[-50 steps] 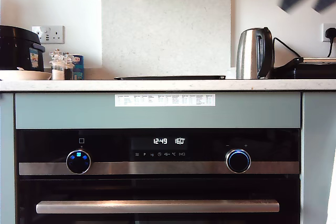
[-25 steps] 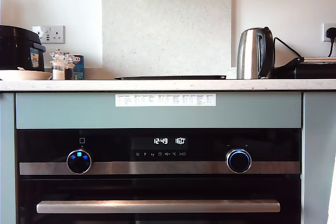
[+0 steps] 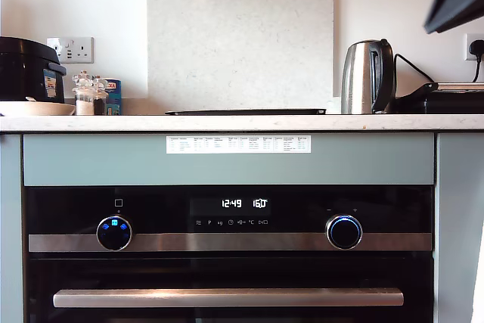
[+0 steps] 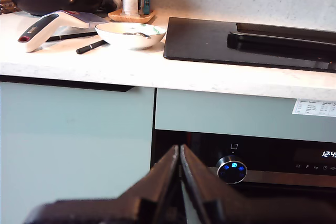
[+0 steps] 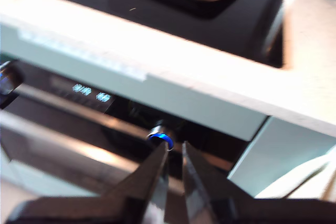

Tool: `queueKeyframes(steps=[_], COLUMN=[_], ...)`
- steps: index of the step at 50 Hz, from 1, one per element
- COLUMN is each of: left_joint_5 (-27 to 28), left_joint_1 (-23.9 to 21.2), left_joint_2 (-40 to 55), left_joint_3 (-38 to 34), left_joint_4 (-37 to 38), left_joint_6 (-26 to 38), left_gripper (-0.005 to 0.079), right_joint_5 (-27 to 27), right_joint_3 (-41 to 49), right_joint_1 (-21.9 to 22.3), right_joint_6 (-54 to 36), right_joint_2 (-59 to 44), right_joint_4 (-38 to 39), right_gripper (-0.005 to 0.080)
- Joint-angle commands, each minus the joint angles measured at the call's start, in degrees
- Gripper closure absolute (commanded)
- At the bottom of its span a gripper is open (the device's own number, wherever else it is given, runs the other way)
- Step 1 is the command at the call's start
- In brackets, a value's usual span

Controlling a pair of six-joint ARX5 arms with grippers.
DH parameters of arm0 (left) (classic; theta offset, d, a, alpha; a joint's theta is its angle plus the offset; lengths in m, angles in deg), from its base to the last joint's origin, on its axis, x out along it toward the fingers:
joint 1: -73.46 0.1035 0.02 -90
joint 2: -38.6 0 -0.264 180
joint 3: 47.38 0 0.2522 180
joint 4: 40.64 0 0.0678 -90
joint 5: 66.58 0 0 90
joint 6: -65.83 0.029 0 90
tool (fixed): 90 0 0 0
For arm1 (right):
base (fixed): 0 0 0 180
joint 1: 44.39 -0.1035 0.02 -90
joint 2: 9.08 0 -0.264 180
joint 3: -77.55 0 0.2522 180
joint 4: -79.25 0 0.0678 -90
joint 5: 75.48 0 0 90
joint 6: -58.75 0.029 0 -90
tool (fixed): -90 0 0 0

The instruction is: Switch the oven temperature to 160 degrees by turning the right rotary switch until the correct number is selected

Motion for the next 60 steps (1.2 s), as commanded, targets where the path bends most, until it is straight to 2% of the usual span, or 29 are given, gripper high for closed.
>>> queueKeyframes(steps=[1, 11, 21, 37, 50, 60], left_joint_5=[0.15, 0.15, 0.15, 0.15, 0.15, 0.15], left_joint_1=[-0.02, -0.02, -0.02, -0.02, -0.02, -0.02], left_joint_2=[-0.07, -0.07, -0.07, -0.07, -0.07, -0.07], left_joint_3=[0.04, 0.04, 0.04, 0.04, 0.04, 0.04], left_joint_4=[-0.42, -0.13, 2.58, 9.60, 14.21, 16.94], left_joint_6=[-0.11, -0.11, -0.11, -0.11, -0.11, -0.11], left_gripper=[0.0764, 0.0764, 0.0764, 0.0764, 0.0764, 0.0764], right_joint_5=[1.51, 7.43, 9.99, 9.94, 9.03, 7.80], right_joint_3=[1.51, 1.92, 1.92, 3.28, 10.29, 15.23], right_joint_1=[3.37, 13.73, 19.67, 23.93, 26.40, 26.82], right_joint_6=[-1.11, -2.58, -3.21, -5.33, -2.84, -0.35], right_joint_2=[0.28, 1.20, 5.66, 14.84, 22.71, 29.35], right_joint_4=[1.60, 4.09, 4.17, 2.58, 7.23, 7.67], right_gripper=[0.0752, 0.0752, 0.0752, 0.0752, 0.0752, 0.0752])
